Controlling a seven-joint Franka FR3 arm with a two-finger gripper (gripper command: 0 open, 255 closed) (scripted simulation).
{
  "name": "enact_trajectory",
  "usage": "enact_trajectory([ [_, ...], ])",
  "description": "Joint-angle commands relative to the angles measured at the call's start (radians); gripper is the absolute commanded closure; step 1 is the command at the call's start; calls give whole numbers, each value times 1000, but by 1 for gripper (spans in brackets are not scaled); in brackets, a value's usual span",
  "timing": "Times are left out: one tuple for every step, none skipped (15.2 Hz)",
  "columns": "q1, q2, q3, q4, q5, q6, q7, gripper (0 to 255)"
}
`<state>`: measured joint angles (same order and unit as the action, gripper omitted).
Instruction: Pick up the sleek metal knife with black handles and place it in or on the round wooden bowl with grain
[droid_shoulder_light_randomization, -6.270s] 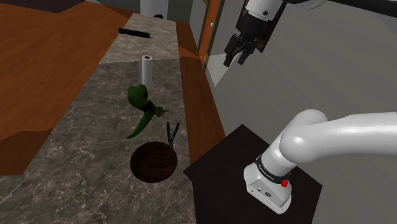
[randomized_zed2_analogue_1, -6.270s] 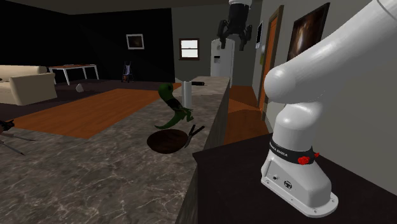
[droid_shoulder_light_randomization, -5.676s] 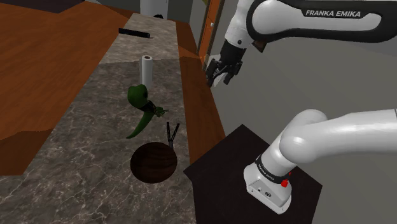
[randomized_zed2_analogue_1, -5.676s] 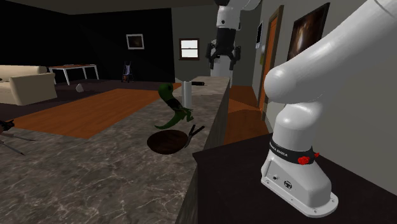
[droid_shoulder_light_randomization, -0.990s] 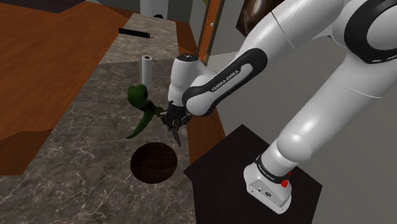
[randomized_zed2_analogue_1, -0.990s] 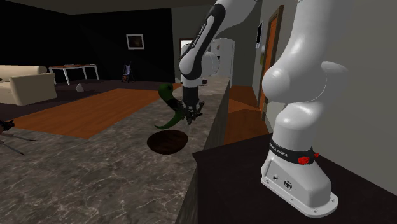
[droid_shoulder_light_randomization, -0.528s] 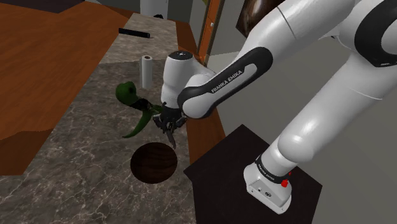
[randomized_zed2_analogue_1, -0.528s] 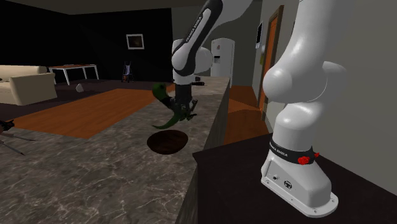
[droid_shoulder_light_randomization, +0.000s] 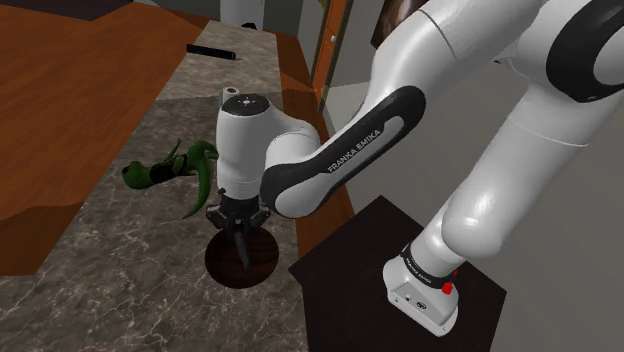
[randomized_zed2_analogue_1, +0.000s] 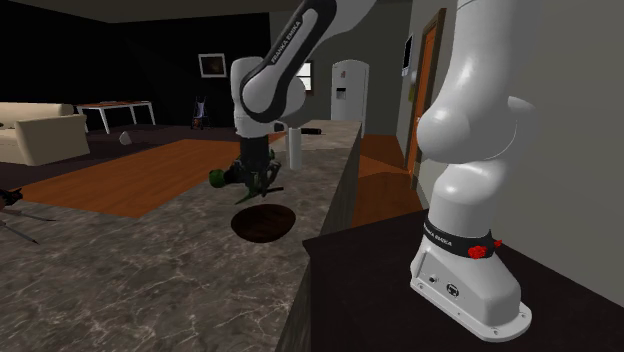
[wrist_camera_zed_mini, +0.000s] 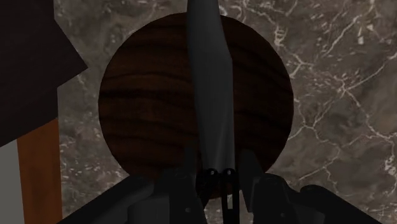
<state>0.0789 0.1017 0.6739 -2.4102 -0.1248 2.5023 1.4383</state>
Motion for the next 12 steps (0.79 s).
enact_trajectory([
  [21,21,6,12,-25,2,50,255],
  [24,35,1,10,-42,14,62,255],
  [28,49,-4,9,-60,26,75,255],
  [32,64,-10,8,-77,37,87,255],
  [37,79,-17,7,-95,49,100,255],
  [42,93,-25,7,-113,60,113,255],
  [47,108,-33,7,-131,71,126,255],
  [53,122,-41,7,-149,82,139,255],
  [60,137,-51,7,-167,93,151,255],
  [67,151,-60,8,-185,103,164,255],
  [74,166,-71,9,-203,114,177,255],
  [82,180,-81,10,-220,124,190,255],
])
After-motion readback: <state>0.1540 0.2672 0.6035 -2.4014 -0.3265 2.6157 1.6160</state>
